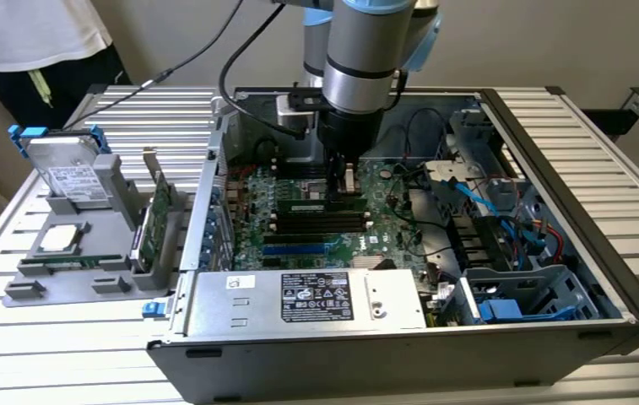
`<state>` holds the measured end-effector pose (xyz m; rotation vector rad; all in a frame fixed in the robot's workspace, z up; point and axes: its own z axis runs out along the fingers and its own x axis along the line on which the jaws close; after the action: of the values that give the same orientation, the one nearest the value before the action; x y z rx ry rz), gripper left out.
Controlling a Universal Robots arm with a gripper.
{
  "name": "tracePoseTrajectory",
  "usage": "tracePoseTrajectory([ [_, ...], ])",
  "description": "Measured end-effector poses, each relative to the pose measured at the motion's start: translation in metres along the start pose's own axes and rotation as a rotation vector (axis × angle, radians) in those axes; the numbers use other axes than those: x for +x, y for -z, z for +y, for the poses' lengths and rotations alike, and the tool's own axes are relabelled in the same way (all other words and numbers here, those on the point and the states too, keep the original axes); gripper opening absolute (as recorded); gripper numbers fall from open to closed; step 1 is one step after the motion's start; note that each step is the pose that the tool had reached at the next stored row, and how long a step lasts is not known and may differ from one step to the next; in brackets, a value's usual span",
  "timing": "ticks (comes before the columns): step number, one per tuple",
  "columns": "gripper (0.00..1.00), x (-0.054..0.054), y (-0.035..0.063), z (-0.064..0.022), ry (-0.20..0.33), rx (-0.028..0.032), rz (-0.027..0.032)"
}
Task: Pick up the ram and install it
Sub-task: 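Insert the ram into the slot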
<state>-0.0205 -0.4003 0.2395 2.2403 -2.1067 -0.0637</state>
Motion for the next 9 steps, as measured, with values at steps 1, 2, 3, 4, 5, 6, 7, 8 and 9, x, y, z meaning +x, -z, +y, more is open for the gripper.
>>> tracePoseTrajectory([
  [1,0.13,0.0000,-0.0017,-0.0001,0.000,0.0022,0.0016],
  [2,0.13,-0.0001,-0.0024,0.0000,-0.001,0.0031,0.0022],
  [3,0.13,-0.0001,-0.0029,0.0002,-0.002,0.0035,0.0028],
  [4,0.13,0.0000,-0.0031,0.0003,-0.003,0.0036,0.0036],
  [5,0.13,0.0000,-0.0033,0.0004,-0.004,0.0036,0.0041],
  [6,0.13,0.0001,-0.0036,0.0006,-0.004,0.0040,0.0044],
  [7,0.13,0.0002,-0.0038,0.0006,-0.004,0.0041,0.0046],
  [8,0.13,0.0002,-0.0042,0.0006,-0.004,0.0044,0.0049],
  [9,0.13,0.0003,-0.0046,0.0006,-0.005,0.0045,0.0054],
])
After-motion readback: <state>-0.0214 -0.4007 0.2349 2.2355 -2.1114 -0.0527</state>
